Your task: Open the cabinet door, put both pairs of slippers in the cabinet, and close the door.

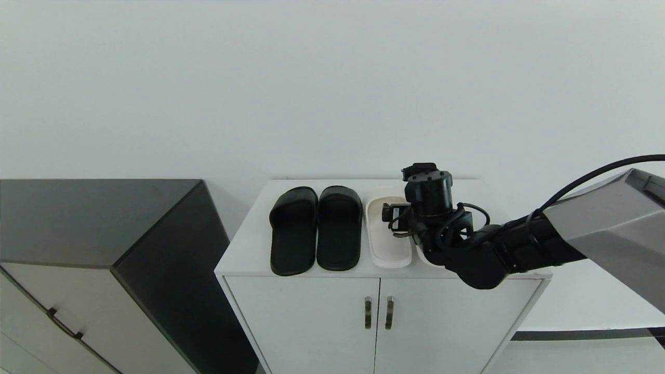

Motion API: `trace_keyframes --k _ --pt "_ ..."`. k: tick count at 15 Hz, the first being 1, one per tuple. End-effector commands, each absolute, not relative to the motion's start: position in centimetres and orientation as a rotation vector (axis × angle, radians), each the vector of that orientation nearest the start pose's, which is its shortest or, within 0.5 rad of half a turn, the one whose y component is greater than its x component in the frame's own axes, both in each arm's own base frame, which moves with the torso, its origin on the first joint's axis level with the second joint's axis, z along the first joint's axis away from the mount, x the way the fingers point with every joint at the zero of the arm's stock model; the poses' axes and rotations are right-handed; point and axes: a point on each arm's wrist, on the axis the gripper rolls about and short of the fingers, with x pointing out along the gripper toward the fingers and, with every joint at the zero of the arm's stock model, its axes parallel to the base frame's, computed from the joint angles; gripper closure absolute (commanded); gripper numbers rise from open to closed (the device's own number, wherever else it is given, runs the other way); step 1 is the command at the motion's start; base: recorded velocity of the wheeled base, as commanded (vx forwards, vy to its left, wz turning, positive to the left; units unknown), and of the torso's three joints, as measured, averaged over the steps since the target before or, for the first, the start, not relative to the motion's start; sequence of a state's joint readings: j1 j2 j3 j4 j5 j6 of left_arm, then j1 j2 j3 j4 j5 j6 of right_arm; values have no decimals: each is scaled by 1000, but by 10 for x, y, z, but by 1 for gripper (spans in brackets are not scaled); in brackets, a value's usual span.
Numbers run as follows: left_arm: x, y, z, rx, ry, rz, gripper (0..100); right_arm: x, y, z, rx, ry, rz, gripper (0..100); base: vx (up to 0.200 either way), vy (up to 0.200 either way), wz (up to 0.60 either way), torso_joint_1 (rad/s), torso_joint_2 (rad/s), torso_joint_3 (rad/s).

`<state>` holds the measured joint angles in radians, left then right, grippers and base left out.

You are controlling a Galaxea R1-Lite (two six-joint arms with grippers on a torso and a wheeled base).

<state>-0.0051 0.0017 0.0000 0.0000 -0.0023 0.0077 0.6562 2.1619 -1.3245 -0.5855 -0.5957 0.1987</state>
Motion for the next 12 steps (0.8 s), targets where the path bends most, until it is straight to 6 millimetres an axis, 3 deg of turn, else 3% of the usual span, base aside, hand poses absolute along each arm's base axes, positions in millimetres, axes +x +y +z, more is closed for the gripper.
trace_keyframes --k 1,6,8,10,12 --pt "-23 0 76 8 1 -15 100 360 257 143 46 202 34 100 0 0 0 0 0 0" --pt "-23 0 76 8 1 -18 100 359 256 146 47 198 29 100 0 0 0 0 0 0" --pt "-23 0 76 6 1 -18 100 356 253 156 50 180 28 100 0 0 0 0 0 0" --pt "-23 0 76 8 1 -17 100 344 246 174 56 156 34 100 0 0 0 0 0 0" --pt "-23 0 76 9 1 -17 100 314 239 188 54 158 74 100 0 0 0 0 0 0"
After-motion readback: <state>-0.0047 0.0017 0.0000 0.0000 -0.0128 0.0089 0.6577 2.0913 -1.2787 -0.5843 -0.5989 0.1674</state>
